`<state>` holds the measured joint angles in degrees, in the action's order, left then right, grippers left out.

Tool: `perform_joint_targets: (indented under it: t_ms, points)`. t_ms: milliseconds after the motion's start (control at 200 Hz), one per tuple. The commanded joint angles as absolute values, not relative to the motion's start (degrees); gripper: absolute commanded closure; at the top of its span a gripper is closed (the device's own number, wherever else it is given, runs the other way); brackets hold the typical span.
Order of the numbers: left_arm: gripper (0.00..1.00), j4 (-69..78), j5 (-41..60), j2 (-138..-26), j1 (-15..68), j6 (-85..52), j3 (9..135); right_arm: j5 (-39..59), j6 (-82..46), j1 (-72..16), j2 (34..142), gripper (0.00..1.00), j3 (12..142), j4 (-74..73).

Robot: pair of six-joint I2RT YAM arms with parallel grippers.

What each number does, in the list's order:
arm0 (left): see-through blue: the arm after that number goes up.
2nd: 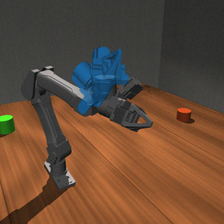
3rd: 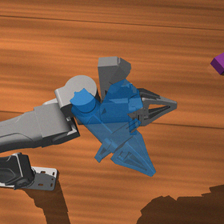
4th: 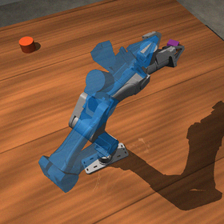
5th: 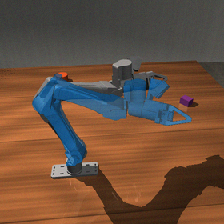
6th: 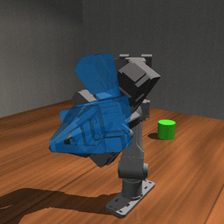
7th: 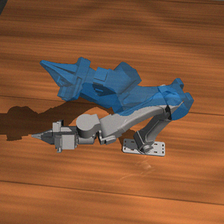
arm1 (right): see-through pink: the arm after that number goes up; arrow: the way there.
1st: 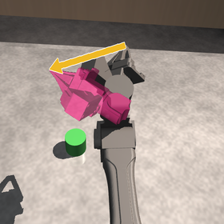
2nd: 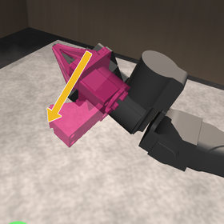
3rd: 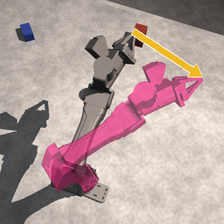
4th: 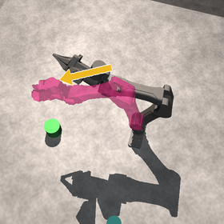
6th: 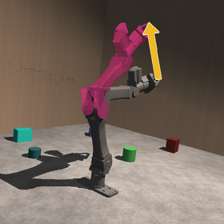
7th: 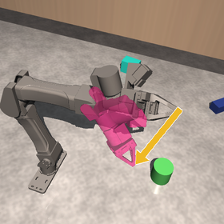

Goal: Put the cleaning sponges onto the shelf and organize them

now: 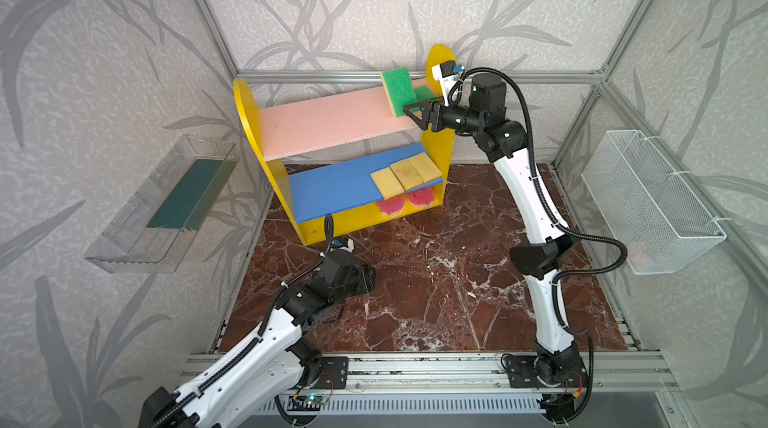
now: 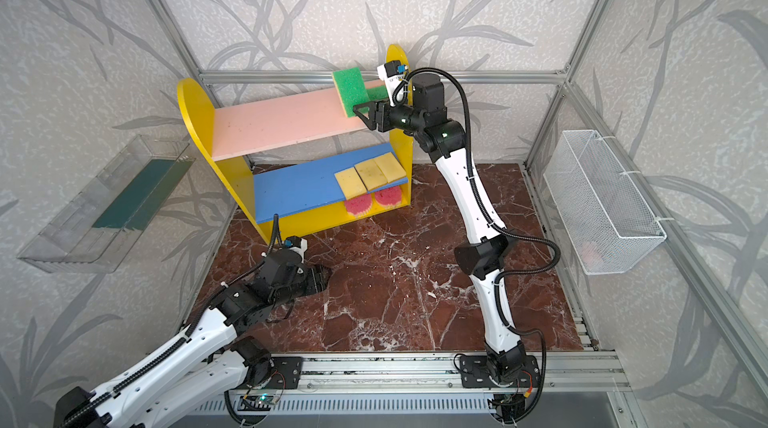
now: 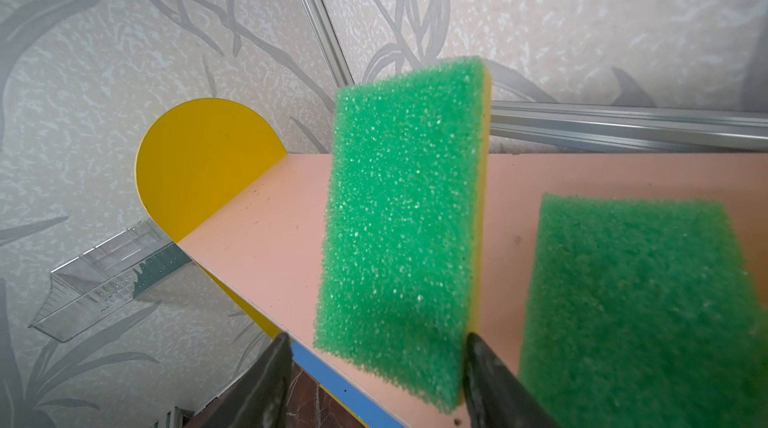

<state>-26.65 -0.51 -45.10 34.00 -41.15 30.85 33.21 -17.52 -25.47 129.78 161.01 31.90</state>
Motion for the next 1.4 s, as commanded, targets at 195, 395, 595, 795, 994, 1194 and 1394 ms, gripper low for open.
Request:
perform_joint_targets:
  t_ms: [195, 395, 595, 795, 994, 1194, 1394]
  points:
    - [0.34, -27.1, -1.2, -45.1, 33.7, -41.4, 30.8, 34.3, -15.1, -26.2, 128.8, 0.35, 162.6, 33.0]
    - [0.34, -26.6, -0.9, -45.3, 33.7, -41.6, 31.0, 26.7, -4.9, -30.4, 128.5, 0.35, 162.0, 40.7]
    - [0.34, -27.2, -0.6, -45.4, 33.7, -41.6, 31.8, 20.1, 0.5, -33.8, 128.7, 0.34, 160.0, 42.9]
    - [0.35, -28.0, -0.9, -44.8, 33.7, -41.6, 32.4, 16.1, 1.5, -34.3, 128.7, 0.28, 160.0, 42.6]
    - [0.34, -28.5, -1.5, -44.9, 33.6, -41.0, 34.3, 14.7, -0.2, -34.1, 128.7, 0.25, 160.1, 40.8]
    - [0.34, -28.7, -1.7, -45.9, 33.6, -40.2, 36.8, 16.2, -0.8, -34.2, 128.1, 0.16, 160.2, 38.4]
    - [0.34, -28.7, -1.8, -45.9, 33.7, -40.2, 37.0, 19.0, 0.3, -34.3, 127.8, 0.04, 160.1, 37.9]
